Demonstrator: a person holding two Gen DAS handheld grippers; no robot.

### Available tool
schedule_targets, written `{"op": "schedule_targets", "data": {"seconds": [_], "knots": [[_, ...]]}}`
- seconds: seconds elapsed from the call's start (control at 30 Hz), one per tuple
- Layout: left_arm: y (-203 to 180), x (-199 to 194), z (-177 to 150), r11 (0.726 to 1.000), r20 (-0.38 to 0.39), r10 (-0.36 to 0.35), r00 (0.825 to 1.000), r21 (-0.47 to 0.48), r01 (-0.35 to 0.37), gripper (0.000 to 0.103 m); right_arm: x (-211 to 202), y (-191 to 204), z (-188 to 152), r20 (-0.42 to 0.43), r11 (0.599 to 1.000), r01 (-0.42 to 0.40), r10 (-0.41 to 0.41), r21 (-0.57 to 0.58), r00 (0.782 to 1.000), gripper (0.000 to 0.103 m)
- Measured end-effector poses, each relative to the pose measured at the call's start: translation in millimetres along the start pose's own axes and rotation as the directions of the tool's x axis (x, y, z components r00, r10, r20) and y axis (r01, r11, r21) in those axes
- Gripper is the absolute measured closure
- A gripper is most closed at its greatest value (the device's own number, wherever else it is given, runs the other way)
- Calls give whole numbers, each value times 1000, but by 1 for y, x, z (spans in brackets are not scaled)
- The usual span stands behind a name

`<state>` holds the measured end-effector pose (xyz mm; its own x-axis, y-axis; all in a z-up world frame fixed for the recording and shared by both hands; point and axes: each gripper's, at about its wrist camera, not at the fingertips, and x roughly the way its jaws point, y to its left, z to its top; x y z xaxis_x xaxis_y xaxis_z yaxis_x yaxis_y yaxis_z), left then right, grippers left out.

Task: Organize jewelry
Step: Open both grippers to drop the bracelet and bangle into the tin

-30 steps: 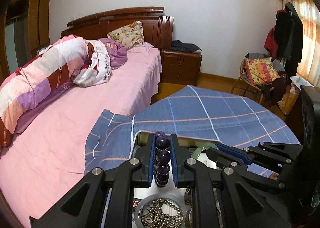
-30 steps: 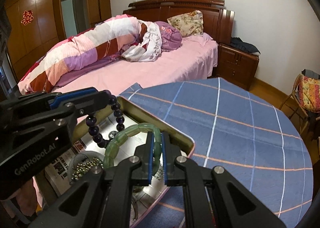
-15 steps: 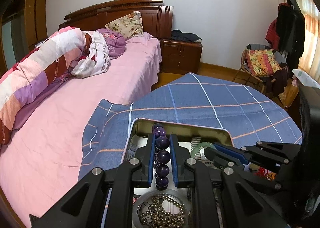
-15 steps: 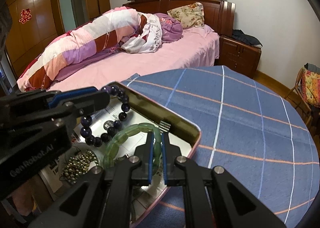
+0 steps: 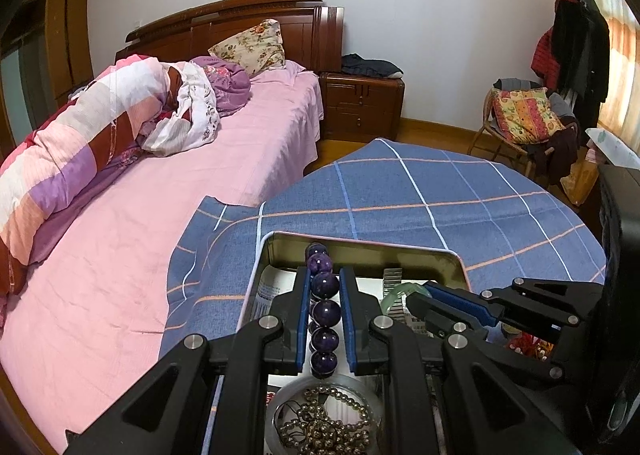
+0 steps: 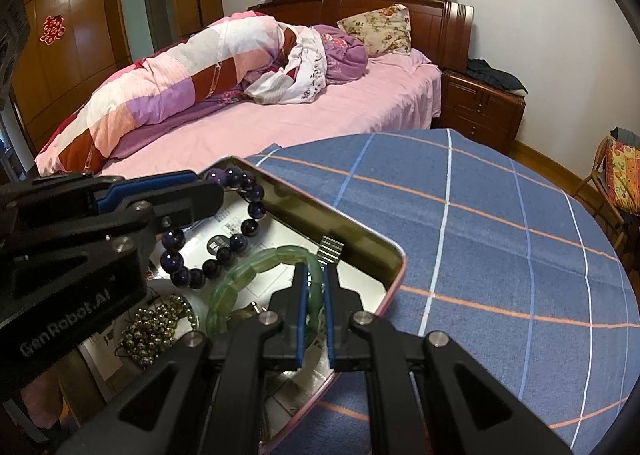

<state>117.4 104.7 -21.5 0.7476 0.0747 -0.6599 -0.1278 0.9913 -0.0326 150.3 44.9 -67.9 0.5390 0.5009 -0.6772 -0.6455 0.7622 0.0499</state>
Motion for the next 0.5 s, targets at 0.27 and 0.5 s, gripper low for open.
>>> {"op": "schedule_targets", "data": {"seconds": [0.27, 0.5], "knots": [[-1, -13, -2, 1000, 26, -9, 1000, 0, 9, 53, -18, 5, 2, 53, 1000, -26, 26, 3, 998, 39], [0, -51, -5, 998, 119, 8, 993, -58, -1, 27, -53, -22, -15, 48, 999, 15, -17, 48, 999, 38]]}}
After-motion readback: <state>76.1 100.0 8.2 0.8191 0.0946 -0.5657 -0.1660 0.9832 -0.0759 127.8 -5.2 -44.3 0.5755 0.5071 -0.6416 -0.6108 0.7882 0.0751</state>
